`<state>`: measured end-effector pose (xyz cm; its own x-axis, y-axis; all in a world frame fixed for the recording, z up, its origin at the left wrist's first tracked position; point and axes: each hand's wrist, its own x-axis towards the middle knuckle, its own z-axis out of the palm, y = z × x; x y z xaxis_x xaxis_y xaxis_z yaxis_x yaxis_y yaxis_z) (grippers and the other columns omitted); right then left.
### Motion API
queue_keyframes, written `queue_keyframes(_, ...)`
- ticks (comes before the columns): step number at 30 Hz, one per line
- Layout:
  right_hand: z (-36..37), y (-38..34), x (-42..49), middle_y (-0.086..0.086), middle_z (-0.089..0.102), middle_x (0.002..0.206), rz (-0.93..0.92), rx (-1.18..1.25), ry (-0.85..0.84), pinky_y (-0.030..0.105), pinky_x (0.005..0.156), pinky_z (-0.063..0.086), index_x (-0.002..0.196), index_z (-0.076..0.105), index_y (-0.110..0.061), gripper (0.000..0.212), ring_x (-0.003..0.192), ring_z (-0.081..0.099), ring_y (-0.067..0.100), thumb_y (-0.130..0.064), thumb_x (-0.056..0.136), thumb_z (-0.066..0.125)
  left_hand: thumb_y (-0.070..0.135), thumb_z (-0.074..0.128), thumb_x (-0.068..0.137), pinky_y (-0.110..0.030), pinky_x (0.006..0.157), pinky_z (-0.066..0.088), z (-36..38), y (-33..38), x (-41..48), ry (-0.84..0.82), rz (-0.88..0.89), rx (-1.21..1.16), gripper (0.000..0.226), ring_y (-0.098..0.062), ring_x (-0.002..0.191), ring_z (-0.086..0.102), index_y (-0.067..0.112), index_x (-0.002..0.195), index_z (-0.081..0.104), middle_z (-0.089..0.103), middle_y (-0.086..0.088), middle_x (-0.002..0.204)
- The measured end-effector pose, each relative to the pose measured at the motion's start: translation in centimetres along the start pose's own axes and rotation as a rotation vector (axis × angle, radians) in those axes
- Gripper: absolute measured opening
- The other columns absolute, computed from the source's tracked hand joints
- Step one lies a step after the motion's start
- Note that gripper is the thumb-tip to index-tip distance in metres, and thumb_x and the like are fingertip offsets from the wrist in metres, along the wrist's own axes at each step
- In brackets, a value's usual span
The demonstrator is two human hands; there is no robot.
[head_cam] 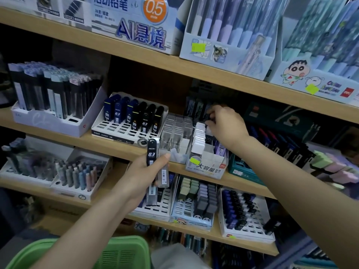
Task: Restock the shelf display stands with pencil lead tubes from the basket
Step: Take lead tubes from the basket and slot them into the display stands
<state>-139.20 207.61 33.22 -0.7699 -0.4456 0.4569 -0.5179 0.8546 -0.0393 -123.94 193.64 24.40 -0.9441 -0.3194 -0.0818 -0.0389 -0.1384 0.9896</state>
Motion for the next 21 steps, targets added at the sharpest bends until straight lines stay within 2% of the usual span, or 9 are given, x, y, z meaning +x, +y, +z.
queue_keyframes(2, -0.5, -1.6, -1.8, 0.005, 0.058, 0.109, -0.091, 0.171, 0.125, 0.036, 0.083, 0.048, 0.119, 0.055, -0.012, 0.025, 0.096, 0.057, 0.02, -0.017, 0.094, 0.053, 0.037, 0.058, 0.09, -0.024, 0.068, 0.042, 0.1, 0.0, -0.2, -0.005, -0.015, -0.022, 0.027, -0.019, 0.085, 0.054, 0.017, 0.103, 0.068, 0.066, -0.018, 0.103)
queue_keyframes(4, -1.0, -3.6, -3.6, -0.005, 0.054, 0.097, -0.184, 0.35, 0.084, 0.018, 0.074, 0.047, 0.113, 0.056, -0.014, 0.02, 0.08, 0.054, 0.007, -0.018, 0.094, 0.055, 0.037, 0.058, 0.089, -0.023, 0.065, 0.041, 0.2, 0.2, -0.5, 0.009, -0.024, -0.072, 0.026, -0.015, 0.076, 0.052, 0.017, 0.1, 0.069, 0.064, -0.006, 0.085)
queue_keyframes(7, -1.5, -5.9, -6.1, -0.011, 0.05, 0.103, -0.197, 0.566, -0.234, 0.006, 0.068, 0.044, 0.126, 0.05, -0.02, 0.044, 0.077, 0.058, 0.002, -0.025, 0.086, 0.068, 0.039, 0.059, 0.085, -0.021, 0.058, 0.04, 0.3, 0.6, -0.8, 0.034, -0.012, -0.142, 0.027, -0.01, 0.057, 0.046, 0.013, 0.088, 0.068, 0.055, 0.003, 0.062)
queue_keyframes(9, -1.7, -6.6, -6.9, -0.013, 0.047, 0.111, -0.195, 0.648, -0.436, 0.011, 0.074, 0.047, 0.139, 0.04, -0.023, 0.067, 0.084, 0.062, 0.005, -0.024, 0.081, 0.073, 0.036, 0.058, 0.086, -0.018, 0.052, 0.04, 0.2, 0.9, -1.1, 0.021, 0.018, -0.141, 0.027, -0.005, 0.052, 0.048, 0.012, 0.09, 0.068, 0.06, 0.007, 0.057)
queue_keyframes(11, -1.7, -7.0, -7.3, -0.012, 0.05, 0.113, -0.232, 0.652, -0.499, 0.016, 0.078, 0.05, 0.141, 0.04, -0.023, 0.072, 0.082, 0.062, 0.004, -0.017, 0.079, 0.076, 0.031, 0.056, 0.089, -0.013, 0.041, 0.034, 0.0, 1.0, -1.5, 0.01, 0.032, -0.119, 0.023, 0.0, 0.041, 0.042, 0.01, 0.089, 0.068, 0.052, 0.01, 0.046)
queue_keyframes(13, -1.8, -7.2, -7.3, -0.011, 0.055, 0.114, -0.251, 0.64, -0.496, 0.012, 0.074, 0.051, 0.131, 0.052, -0.02, 0.06, 0.077, 0.062, 0.0, -0.013, 0.077, 0.077, 0.031, 0.058, 0.085, -0.013, 0.038, 0.03, -0.3, 0.9, -1.8, -0.002, 0.026, -0.115, 0.03, -0.001, 0.041, 0.037, 0.004, 0.091, 0.067, 0.045, 0.009, 0.046)
queue_keyframes(15, -1.8, -7.4, -7.5, -0.013, 0.059, 0.104, -0.257, 0.638, -0.475, 0.009, 0.068, 0.05, 0.117, 0.061, -0.02, 0.043, 0.07, 0.061, -0.002, -0.015, 0.077, 0.077, 0.034, 0.058, 0.08, -0.014, 0.038, 0.029, -0.6, 0.7, -2.0, -0.01, 0.029, -0.13, 0.038, -0.002, 0.043, 0.037, -0.001, 0.095, 0.065, 0.045, 0.007, 0.049)
queue_keyframes(18, -2.2, -7.1, -7.2, -0.009, 0.061, 0.089, -0.212, 0.661, -0.397, 0.016, 0.069, 0.053, 0.102, 0.06, -0.021, 0.024, 0.069, 0.061, -0.001, -0.015, 0.082, 0.072, 0.039, 0.057, 0.076, -0.014, 0.038, 0.029, -1.1, 0.7, -2.4, -0.009, 0.033, -0.183, 0.036, -0.004, 0.049, 0.037, 0.008, 0.091, 0.066, 0.051, 0.009, 0.057)
queue_keyframes(21, -3.0, -5.6, -5.7, -0.003, 0.063, 0.081, -0.07, 0.791, -0.215, 0.01, 0.06, 0.048, 0.094, 0.057, -0.018, 0.014, 0.063, 0.059, -0.009, -0.008, 0.087, 0.065, 0.04, 0.055, 0.083, -0.015, 0.04, 0.03, -1.8, 0.8, -2.5, 0.017, 0.029, -0.17, 0.034, -0.005, 0.051, 0.038, 0.007, 0.087, 0.061, 0.053, 0.006, 0.064)
